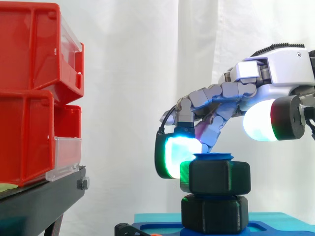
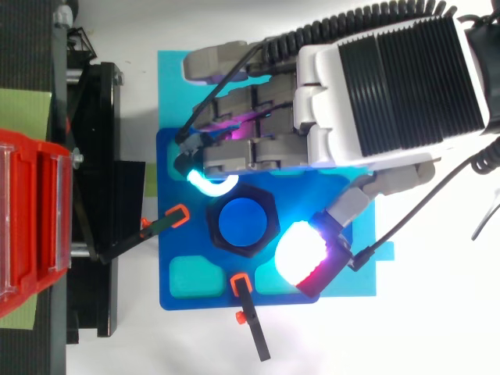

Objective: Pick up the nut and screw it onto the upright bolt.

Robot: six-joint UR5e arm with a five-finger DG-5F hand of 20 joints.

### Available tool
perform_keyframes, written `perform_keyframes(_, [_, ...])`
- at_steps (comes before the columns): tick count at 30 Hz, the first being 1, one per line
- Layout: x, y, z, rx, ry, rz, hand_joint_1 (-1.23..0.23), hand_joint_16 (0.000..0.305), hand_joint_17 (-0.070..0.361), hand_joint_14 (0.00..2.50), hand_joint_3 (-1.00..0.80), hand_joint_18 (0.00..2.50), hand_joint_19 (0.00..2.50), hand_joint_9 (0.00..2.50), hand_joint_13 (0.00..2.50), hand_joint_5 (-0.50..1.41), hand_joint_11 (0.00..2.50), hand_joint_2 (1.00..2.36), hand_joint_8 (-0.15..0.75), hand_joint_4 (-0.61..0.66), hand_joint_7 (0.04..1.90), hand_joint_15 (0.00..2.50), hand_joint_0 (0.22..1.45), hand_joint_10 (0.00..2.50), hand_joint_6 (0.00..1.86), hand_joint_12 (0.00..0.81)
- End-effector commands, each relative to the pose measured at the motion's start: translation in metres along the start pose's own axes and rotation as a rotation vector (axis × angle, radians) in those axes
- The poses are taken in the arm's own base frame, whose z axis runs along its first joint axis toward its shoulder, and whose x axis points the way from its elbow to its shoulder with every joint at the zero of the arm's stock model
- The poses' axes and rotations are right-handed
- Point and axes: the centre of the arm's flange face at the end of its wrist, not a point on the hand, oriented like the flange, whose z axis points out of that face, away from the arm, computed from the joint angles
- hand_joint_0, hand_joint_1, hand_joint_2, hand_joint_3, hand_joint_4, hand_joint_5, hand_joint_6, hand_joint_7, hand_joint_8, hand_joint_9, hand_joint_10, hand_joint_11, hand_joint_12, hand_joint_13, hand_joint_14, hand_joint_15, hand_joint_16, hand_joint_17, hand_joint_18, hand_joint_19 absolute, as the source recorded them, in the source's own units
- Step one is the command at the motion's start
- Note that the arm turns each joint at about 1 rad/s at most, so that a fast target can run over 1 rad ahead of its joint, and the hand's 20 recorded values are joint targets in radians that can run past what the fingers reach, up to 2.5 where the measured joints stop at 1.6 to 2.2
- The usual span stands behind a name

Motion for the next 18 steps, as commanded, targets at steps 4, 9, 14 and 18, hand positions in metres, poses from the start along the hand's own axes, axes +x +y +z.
perform_keyframes(4, [-0.001, -0.008, -0.004, 0.005, -0.003, -0.003, -0.28, 0.014, 0.031, 0.0, -0.5, 0.4, 0.0, 0.95, 0.82, 0.05, 0.0, 1.0, 0.22, 0.09, 1.52, 0.0, 0.47, 0.0, 0.57, 0.185])
perform_keyframes(9, [-0.003, -0.017, -0.01, 0.005, -0.006, -0.012, -0.27, 0.01, 0.022, 0.0, -0.5, 0.56, 0.0, 1.16, 1.0, 0.05, 0.0, 1.0, 0.218, 0.06, 1.33, 0.0, 0.48, 0.0, 0.66, 0.141])
perform_keyframes(14, [-0.007, -0.023, -0.014, -0.004, -0.005, -0.025, -0.27, 0.01, 0.023, 0.0, -0.5, 0.57, 0.0, 1.19, 0.99, 0.05, 0.0, 1.0, 0.227, 0.07, 1.46, 0.0, 0.49, 0.0, 0.6, 0.149])
perform_keyframes(18, [-0.022, -0.03, -0.017, -0.004, -0.007, -0.042, -0.27, 0.014, 0.031, 0.0, -0.5, 0.54, 0.0, 1.08, 0.92, 0.02, 0.0, 1.0, 0.253, 0.16, 1.55, 0.0, 0.48, 0.0, 0.54, 0.173])
